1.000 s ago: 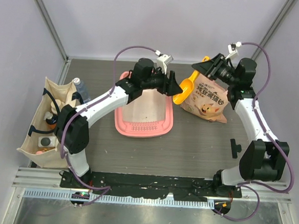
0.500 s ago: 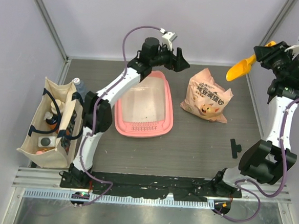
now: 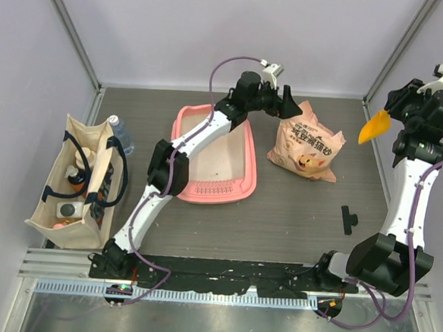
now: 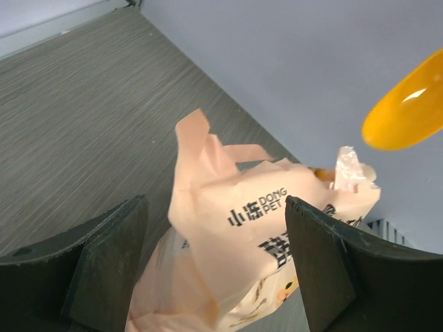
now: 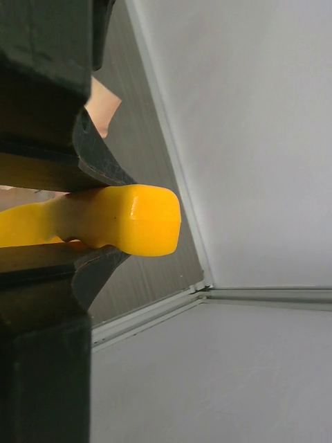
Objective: Fill the litter box with clean litter
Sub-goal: Pick up the spatula from the center of the board, then adjust the cat litter bag at the center of the board.
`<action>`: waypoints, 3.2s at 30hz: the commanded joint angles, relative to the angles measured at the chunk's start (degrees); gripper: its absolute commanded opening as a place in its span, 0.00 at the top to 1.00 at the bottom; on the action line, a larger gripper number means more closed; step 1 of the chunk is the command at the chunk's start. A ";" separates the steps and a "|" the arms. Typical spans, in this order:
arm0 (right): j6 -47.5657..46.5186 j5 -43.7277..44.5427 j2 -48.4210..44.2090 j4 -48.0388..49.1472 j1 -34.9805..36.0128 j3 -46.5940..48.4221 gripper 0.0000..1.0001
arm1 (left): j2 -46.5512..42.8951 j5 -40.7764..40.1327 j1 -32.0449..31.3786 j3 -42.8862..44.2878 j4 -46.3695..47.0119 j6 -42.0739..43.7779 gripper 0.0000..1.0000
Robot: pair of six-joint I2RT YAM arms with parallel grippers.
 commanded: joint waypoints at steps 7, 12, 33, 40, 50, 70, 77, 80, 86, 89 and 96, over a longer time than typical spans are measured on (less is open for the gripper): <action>-5.19 -3.18 1.28 -9.73 -0.14 -1.75 0.99 | 3.39 -6.73 -1.81 3.93 3.73 -1.54 0.25; -4.58 -7.74 2.77 -11.59 -0.14 -0.96 0.99 | 4.97 -9.04 -1.81 7.08 3.73 2.33 0.38; -0.80 -6.25 5.23 -8.61 -0.93 -4.82 0.99 | -26.91 -0.86 -1.63 -26.91 17.44 0.93 1.00; 6.31 -9.51 6.03 -6.50 -0.84 -7.11 0.99 | -29.65 -1.83 -1.98 -31.14 16.56 3.03 1.00; 6.50 -10.21 5.77 -6.93 -0.93 -7.98 0.99 | -18.35 3.52 -0.93 -14.28 4.96 12.80 0.12; 2.98 -6.52 1.63 -16.16 -2.69 -6.76 0.99 | -6.78 4.50 -3.48 -0.88 8.47 11.31 1.00; 4.73 -7.66 4.00 -15.20 -7.86 2.63 0.99 | -15.48 -2.88 -3.57 -7.74 5.75 7.08 1.00; 6.49 -9.15 5.06 -14.50 -9.10 5.97 0.99 | -18.66 -5.34 -3.57 -13.46 7.33 7.43 1.00; 9.74 -10.74 7.44 -12.30 -9.63 7.92 0.99 | -21.04 -9.20 -4.00 -13.64 5.84 4.54 1.00; 12.10 -15.12 7.88 -9.50 -9.90 7.05 0.99 | -21.83 -8.43 -5.06 -13.56 3.91 7.85 1.00; 20.55 -24.10 6.74 1.06 -9.90 4.23 0.99 | -25.96 0.07 -4.97 -26.20 7.40 10.59 0.32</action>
